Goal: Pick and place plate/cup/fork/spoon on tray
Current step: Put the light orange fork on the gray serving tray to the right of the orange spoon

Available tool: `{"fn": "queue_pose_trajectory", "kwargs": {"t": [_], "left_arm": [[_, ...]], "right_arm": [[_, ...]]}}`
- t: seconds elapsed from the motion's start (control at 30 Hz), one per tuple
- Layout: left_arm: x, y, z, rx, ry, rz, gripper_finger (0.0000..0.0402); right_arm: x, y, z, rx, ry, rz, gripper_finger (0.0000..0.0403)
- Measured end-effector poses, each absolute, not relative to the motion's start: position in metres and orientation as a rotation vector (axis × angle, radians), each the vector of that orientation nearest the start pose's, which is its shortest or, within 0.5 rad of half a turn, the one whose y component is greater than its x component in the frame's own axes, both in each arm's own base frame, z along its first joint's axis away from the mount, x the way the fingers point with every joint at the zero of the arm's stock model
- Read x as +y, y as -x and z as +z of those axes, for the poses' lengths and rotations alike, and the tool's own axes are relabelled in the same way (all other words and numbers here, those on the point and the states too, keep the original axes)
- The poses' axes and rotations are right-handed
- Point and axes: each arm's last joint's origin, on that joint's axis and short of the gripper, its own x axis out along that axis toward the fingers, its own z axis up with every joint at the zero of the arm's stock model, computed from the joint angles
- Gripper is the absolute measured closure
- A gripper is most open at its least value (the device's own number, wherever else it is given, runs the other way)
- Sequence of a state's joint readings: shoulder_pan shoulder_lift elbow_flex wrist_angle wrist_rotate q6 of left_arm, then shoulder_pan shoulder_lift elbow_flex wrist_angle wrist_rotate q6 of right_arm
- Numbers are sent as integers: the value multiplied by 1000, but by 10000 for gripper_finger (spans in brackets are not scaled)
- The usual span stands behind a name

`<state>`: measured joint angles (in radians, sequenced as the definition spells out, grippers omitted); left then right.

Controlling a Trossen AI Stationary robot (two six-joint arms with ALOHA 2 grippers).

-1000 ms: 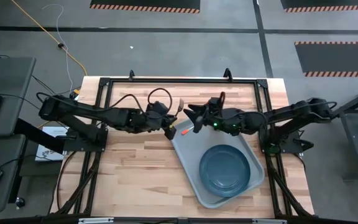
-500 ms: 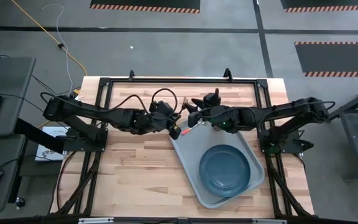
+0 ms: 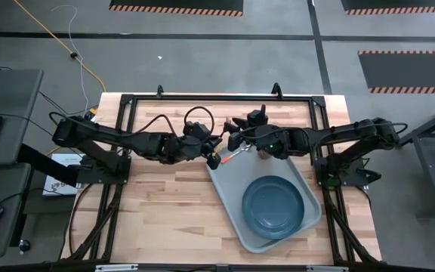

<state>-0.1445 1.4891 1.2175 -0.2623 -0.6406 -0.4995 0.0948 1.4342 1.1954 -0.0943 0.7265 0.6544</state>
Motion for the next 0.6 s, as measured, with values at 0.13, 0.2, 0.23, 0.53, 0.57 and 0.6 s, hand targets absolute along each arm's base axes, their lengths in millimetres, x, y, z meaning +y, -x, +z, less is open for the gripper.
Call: {"fn": "queue_pose_trajectory", "kwargs": {"t": [0.13, 0.2, 0.23, 0.53, 0.57, 0.6], "left_arm": [[-30, -328, 312, 366, 274, 591, 378], [-30, -328, 312, 364, 275, 591, 378], [-30, -328, 312, 364, 276, 592, 378], [-27, -328, 312, 384, 226, 577, 276], [-25, -327, 314, 387, 233, 566, 260], [-22, -325, 316, 391, 240, 552, 245]], "right_arm": [[12, -321, 336, 94, -493, -695, 298], [12, -321, 336, 95, -494, -692, 350], [12, -321, 336, 96, -495, -689, 375], [11, -315, 338, 148, -460, -658, 398], [11, -310, 340, 170, -454, -664, 400], [10, -303, 341, 198, -445, -674, 400]]}}
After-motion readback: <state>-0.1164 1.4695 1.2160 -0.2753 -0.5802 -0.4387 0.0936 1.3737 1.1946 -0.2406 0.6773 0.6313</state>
